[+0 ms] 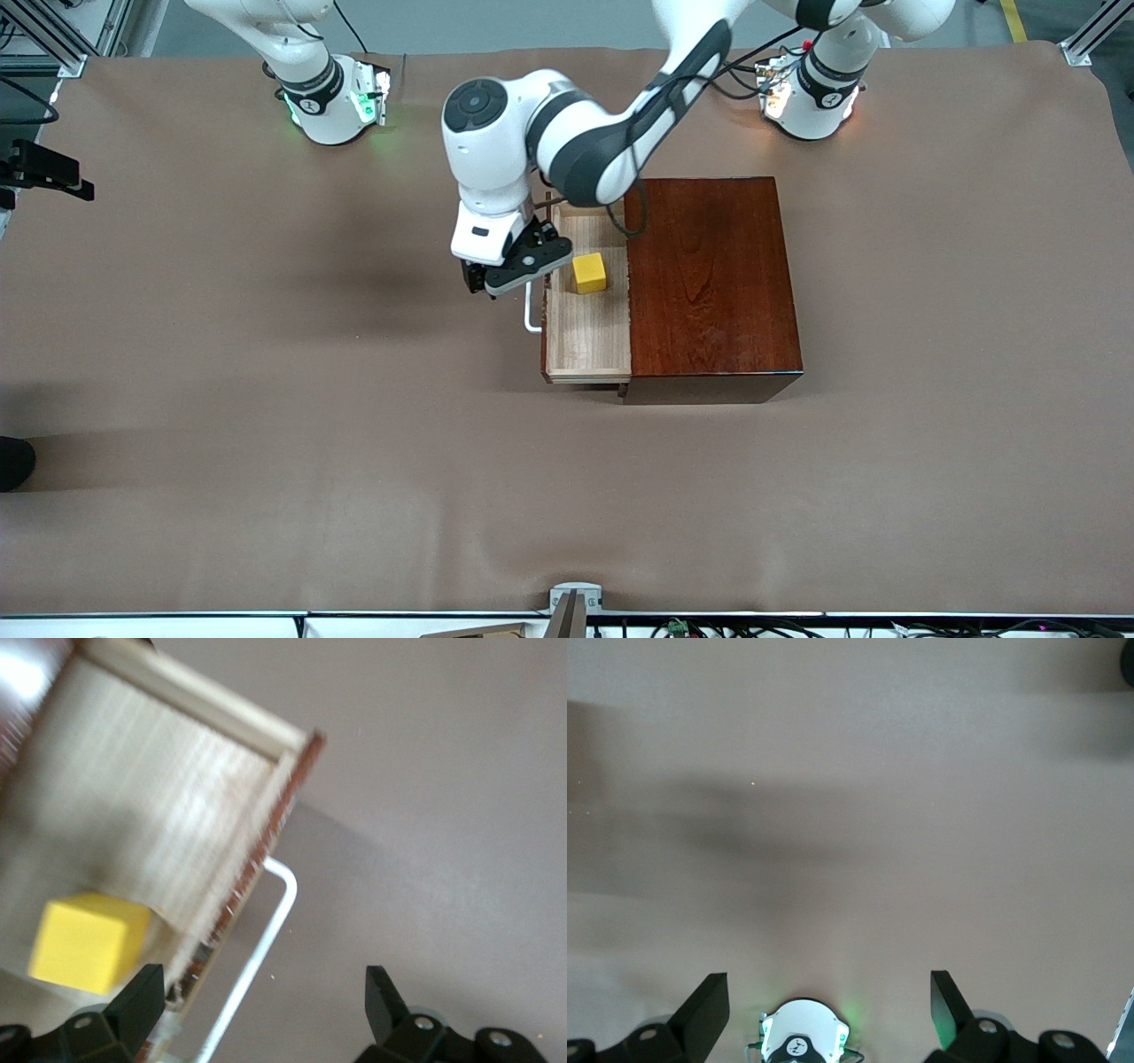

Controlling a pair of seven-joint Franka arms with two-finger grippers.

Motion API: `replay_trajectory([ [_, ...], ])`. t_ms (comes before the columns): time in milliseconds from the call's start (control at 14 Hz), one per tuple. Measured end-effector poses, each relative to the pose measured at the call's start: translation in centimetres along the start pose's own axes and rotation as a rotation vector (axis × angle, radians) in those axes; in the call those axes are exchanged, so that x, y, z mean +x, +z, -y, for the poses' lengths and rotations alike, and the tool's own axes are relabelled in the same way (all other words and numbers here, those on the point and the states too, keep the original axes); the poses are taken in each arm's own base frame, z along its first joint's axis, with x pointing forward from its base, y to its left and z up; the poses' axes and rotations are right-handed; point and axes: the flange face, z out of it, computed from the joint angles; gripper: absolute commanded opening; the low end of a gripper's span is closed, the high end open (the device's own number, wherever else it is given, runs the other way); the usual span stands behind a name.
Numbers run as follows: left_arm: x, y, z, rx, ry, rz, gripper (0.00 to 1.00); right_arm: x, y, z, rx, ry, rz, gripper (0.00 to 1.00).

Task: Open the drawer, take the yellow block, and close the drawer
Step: 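Lift the left gripper away while the right gripper moves toward the drawer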

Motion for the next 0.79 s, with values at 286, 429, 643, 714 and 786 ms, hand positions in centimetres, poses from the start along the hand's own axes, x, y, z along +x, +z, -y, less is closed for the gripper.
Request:
replay_trajectory([
  [286,8.0,-8.3,5.4,0.063,0.082,0.021,1.0,0.4,0.3,3.7,0.033,0.199,0.023,1.0],
  [429,10.8,-11.2,7.9,0.085,0.108,0.034,1.0,0.7,0.4,6.4,0.026,0.285,0.03,1.0],
  [643,14.7,-14.5,11.8,0.107,0.177,0.056,1.0,1.0,1.1,11.1,0.004,0.401,0.046,1.0],
  [714,16.2,-15.7,13.3,0.106,0.198,0.061,1.0,1.1,1.4,12.8,-0.005,0.431,0.05,1.0],
  [786,17.6,-16.8,15.0,0.102,0.218,0.064,1.0,1.3,1.7,14.2,-0.013,0.468,0.052,1.0],
])
